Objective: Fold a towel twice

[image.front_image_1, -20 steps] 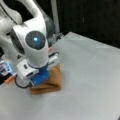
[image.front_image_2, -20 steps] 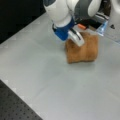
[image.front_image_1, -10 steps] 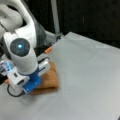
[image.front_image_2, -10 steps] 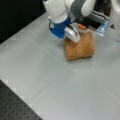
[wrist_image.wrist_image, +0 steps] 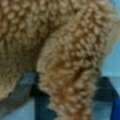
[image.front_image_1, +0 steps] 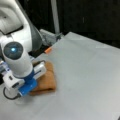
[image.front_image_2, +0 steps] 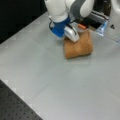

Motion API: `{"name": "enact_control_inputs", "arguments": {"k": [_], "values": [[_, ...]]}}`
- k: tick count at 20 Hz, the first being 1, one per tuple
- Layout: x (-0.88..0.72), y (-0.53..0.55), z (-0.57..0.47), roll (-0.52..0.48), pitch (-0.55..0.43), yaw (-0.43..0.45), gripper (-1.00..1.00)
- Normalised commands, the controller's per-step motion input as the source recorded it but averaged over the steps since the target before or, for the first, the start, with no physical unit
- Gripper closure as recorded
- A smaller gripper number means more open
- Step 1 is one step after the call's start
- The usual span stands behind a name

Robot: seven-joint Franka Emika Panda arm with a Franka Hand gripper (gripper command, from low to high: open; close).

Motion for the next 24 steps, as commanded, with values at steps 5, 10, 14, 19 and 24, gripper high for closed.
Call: {"name": "enact_control_inputs", "arguments": {"k": [5,10,14,19,24], "values": [[-0.23,0.00,-0.29,-0.131,-0.139,0.120,1.00],[-0.18,0.02,-0.25,-0.155,-0.112,0.106,1.00],[-0.20,0.08,-0.32,-0.184,-0.091,0.092,1.00],[-0.20,0.13,-0.37,-0.220,-0.064,0.054,1.00],[-0.20,0.21,-0.43,-0.179,-0.049,0.050,-1.00]]}}
